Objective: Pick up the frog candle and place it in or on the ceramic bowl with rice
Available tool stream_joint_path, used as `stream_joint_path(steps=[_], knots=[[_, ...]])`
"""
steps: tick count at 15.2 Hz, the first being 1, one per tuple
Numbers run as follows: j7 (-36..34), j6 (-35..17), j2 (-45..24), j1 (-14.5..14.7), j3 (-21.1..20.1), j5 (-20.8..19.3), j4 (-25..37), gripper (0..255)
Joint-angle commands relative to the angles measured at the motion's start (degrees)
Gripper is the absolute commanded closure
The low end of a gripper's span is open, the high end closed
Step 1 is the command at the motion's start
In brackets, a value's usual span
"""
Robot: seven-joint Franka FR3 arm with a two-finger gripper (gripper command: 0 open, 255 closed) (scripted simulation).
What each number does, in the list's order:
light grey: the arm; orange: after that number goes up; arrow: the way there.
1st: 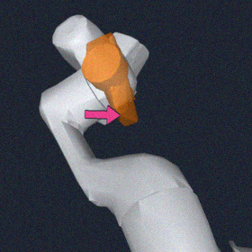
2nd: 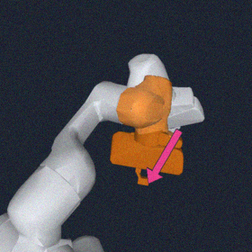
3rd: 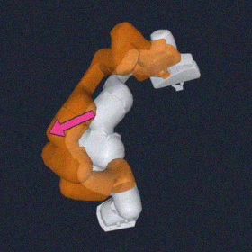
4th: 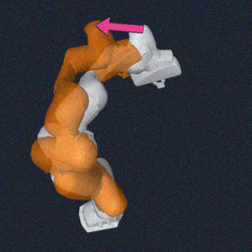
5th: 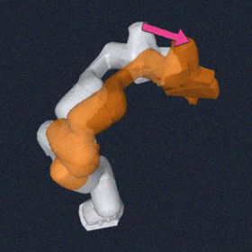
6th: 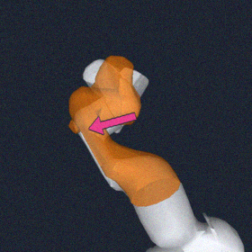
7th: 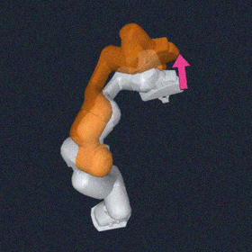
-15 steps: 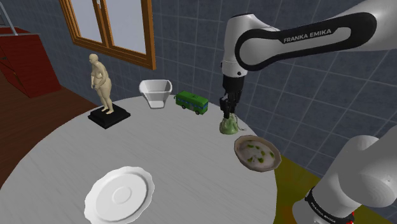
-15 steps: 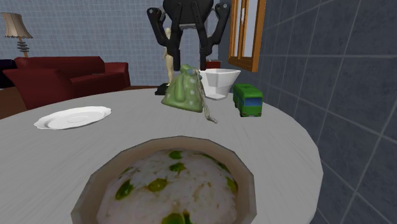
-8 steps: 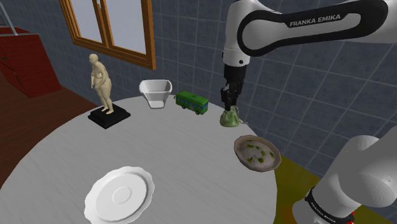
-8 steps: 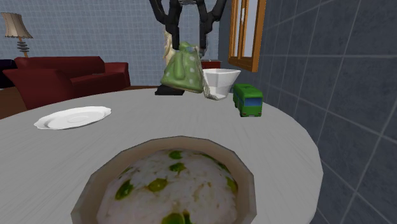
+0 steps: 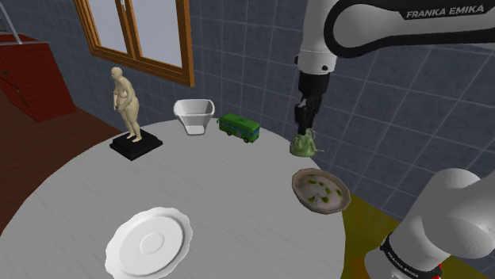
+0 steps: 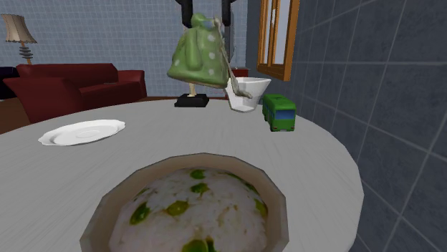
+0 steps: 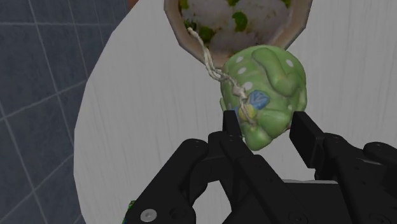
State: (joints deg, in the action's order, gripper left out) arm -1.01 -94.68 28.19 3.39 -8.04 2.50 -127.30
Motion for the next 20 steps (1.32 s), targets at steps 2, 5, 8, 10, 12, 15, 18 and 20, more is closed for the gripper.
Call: stream_joint_path(steps=[2, 5, 8, 10, 12, 15, 18, 20], knots=[[0.02, 3.25, 6.69, 0.58, 0.21, 0.65, -3.46, 255], [0.23, 7.08, 13.29, 1.11, 0.71, 0.99, -6.24, 255], [0.33, 9.64, 18.38, 1.54, 1.04, 1.21, -8.77, 255], [0.33, 8.24, 18.78, 1.60, 0.96, 1.31, -10.57, 255], [0.33, 6.85, 19.13, 1.66, 0.86, 1.41, -12.31, 255], [0.33, 4.72, 19.57, 1.75, 0.70, 1.58, -14.89, 255], [0.33, 2.56, 19.91, 1.85, 0.52, 1.75, -17.39, 255], [0.33, 1.09, 20.07, 1.91, 0.40, 1.87, -19.02, 255]])
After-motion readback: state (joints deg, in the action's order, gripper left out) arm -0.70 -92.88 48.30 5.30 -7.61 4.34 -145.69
